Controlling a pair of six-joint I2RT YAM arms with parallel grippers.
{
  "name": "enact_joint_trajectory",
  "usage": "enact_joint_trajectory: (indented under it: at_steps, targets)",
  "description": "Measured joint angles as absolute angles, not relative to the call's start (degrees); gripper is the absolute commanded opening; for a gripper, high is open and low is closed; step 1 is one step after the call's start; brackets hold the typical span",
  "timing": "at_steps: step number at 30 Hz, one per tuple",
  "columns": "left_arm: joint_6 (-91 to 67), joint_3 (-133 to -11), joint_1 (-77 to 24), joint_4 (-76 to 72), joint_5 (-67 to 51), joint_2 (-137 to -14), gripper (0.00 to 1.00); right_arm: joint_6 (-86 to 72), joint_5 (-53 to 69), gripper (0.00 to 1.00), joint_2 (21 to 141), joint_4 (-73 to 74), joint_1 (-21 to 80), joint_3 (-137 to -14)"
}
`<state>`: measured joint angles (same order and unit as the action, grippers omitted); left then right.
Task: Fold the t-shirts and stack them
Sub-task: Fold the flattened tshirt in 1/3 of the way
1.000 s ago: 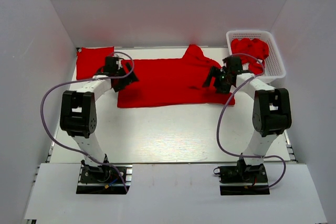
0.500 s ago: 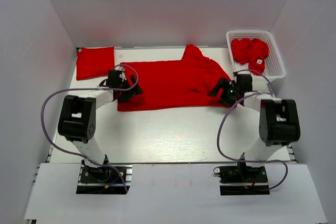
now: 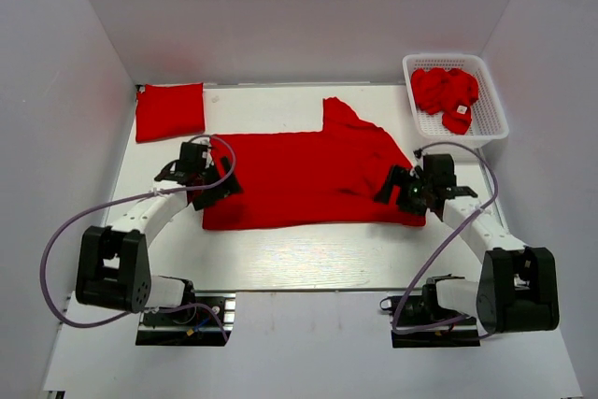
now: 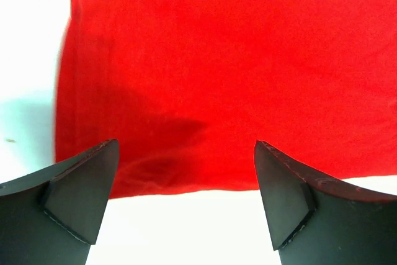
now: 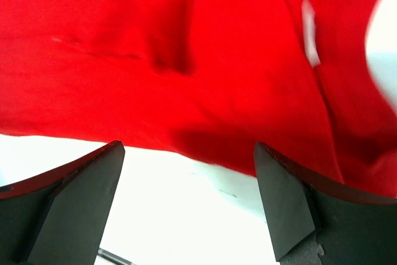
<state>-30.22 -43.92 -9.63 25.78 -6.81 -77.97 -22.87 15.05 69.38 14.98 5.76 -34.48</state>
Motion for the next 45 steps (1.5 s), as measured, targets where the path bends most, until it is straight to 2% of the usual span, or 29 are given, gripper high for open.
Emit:
enact_joint_trajectory:
  at_steps: [4,9,18,22,23,25,26,28,29,30,36,45]
  targets:
    - [-29.61,-48.49,-9.58,26.52,-3.62,-75.99,1.00,-18.44,12.49,0.90,71.18,16.67,10.04,-42.17]
    - [-28.95,-50.92,-9.10,25.06,-0.27,-76.07,1.00,-14.74,7.27,0.90,81.89,16.93,16.25,-52.29]
    - [-28.29,-51.48,-8.75,25.54,5.37,-79.35,1.00,-14.06,-7.62,0.89,96.03,21.06,22.20,-62.11]
    - [-27.88,-51.51,-8.75,25.52,5.58,-81.32,1.00,-15.31,-11.90,0.77,99.68,22.94,22.26,-64.55]
    - [-27.83,-51.51,-8.75,25.52,5.61,-81.93,1.00,-15.68,-12.56,0.66,100.55,23.22,22.26,-65.17]
    - [-27.81,-51.51,-8.75,25.63,5.61,-83.29,1.00,-16.43,-13.87,0.53,102.17,24.05,22.26,-66.30]
    - [-27.81,-51.51,-8.75,25.76,5.61,-83.83,1.00,-16.69,-14.41,0.36,102.59,24.21,22.26,-66.54]
    - [-27.75,-51.51,-8.75,25.71,5.58,-84.66,1.00,-17.32,-15.25,0.20,102.85,24.75,22.31,-66.59]
    - [-27.70,-51.51,-8.75,25.71,5.58,-85.03,1.00,-17.78,-15.66,0.07,102.85,24.91,22.33,-66.59]
    - [-27.66,-51.51,-8.75,25.71,5.54,-85.38,1.00,-18.04,-16.05,0.00,102.83,24.91,22.39,-66.61]
    - [-27.62,-51.51,-8.75,25.39,4.84,-86.96,1.00,-18.87,-14.59,0.00,102.52,24.10,22.59,-66.59]
    - [-27.20,-51.51,-8.75,25.17,3.62,-87.05,1.00,-23.68,-4.34,0.00,101.84,20.64,22.52,-67.75]
